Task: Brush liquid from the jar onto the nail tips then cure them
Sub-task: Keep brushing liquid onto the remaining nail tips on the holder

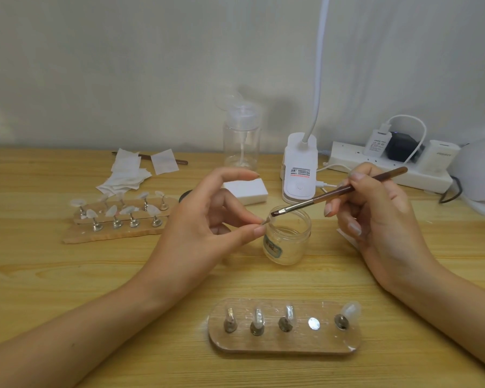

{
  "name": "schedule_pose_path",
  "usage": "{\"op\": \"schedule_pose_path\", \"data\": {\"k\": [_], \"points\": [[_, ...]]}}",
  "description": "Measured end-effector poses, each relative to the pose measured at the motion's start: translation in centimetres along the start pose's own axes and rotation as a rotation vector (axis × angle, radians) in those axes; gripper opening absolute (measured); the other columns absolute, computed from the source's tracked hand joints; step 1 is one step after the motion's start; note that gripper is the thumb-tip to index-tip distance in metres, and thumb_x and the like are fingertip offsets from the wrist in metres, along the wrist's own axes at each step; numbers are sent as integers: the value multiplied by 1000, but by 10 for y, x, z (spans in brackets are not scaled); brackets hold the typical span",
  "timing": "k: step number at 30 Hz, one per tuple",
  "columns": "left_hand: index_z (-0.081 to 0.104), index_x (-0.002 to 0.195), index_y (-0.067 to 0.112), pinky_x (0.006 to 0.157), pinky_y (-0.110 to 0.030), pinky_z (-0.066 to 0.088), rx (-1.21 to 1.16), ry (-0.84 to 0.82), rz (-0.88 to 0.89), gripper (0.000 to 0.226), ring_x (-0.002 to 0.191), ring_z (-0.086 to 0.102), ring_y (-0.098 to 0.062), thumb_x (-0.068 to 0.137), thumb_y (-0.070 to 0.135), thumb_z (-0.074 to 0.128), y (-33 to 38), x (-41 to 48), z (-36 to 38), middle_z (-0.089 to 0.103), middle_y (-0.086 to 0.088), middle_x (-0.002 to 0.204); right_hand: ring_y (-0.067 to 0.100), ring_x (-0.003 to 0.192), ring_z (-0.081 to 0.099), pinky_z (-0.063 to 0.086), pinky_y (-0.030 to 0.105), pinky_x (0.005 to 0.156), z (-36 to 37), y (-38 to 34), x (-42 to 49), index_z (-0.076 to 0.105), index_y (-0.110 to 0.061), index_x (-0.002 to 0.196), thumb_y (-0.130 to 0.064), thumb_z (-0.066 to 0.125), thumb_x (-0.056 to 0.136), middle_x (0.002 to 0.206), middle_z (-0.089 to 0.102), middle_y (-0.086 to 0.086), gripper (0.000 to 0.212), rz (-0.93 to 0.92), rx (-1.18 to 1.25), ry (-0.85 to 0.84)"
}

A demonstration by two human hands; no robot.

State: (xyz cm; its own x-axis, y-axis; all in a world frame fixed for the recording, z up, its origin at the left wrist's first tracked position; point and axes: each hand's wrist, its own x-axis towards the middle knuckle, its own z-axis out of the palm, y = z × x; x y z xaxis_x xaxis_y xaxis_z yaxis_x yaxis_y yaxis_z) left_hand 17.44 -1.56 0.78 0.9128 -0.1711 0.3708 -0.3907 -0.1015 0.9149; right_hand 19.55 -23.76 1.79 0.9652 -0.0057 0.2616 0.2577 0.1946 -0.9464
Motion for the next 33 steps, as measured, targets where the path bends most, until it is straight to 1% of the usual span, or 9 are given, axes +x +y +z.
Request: {"op": "schedule_pose_path", "data": {"k": [4,9,13,17,19,23,28,31,33], "points": [[60,126,31,80,-34,61,-30,-8,-27,61,84,75,-19,70,22,81,-1,1,-1,71,0,78,10,38,30,22,19,38,-1,1,1,53,-23,73,-17,46,101,62,64,10,30,28,-5,31],[60,128,32,83,-31,60,-60,-21,-36,64,83,75,-21,68,25,82,-1,1,-1,71,0,78,9,38,29,14,30,43,-2,1,1,49,-19,76,-18,43,102,64,66,7,27,-14,-4,3],[61,127,33,81,-29,60,-63,-25,-43,63,83,75,-19,67,26,82,-2,1,-2,71,2,78,10,38,29,23,18,37,-2,2,1,52,-21,75,-17,45,101,63,65,10,27,30,-9,30],[61,126,33,81,-26,59,-57,-28,-39,62,83,75,-18,68,25,82,-2,1,-1,70,2,77,9,37,29,15,27,41,-4,1,2,48,-18,76,-18,43,102,64,66,7,27,3,4,34],[61,125,33,80,-26,59,-51,-30,-38,61,82,74,-18,69,24,82,-2,1,-2,70,2,77,10,38,30,16,29,42,-2,1,2,49,-20,75,-19,44,102,66,67,7,27,-22,-5,-1],[62,125,32,80,-27,59,-50,-30,-39,61,82,74,-18,69,23,82,-3,1,-2,69,4,76,10,37,28,20,20,37,-3,3,2,53,-23,72,-17,45,102,62,65,9,31,7,-11,38],[62,124,32,82,-30,60,-47,-32,-40,60,83,74,-19,68,25,83,-3,1,-2,69,4,76,9,37,30,15,30,42,-3,2,2,49,-20,75,-20,44,102,65,67,6,27,-32,-2,10],[62,123,31,82,-29,60,-49,-31,-42,59,83,74,-20,69,25,82,-3,1,-2,69,4,76,10,38,31,17,24,39,-1,3,2,54,-26,71,-20,46,101,64,66,8,32,9,-29,9],[63,123,31,83,-31,60,-49,-32,-45,58,84,74,-21,69,25,82,-3,1,-2,69,3,76,10,38,29,19,22,38,-2,3,3,51,-21,75,-17,44,102,61,64,8,28,45,-14,54]]}}
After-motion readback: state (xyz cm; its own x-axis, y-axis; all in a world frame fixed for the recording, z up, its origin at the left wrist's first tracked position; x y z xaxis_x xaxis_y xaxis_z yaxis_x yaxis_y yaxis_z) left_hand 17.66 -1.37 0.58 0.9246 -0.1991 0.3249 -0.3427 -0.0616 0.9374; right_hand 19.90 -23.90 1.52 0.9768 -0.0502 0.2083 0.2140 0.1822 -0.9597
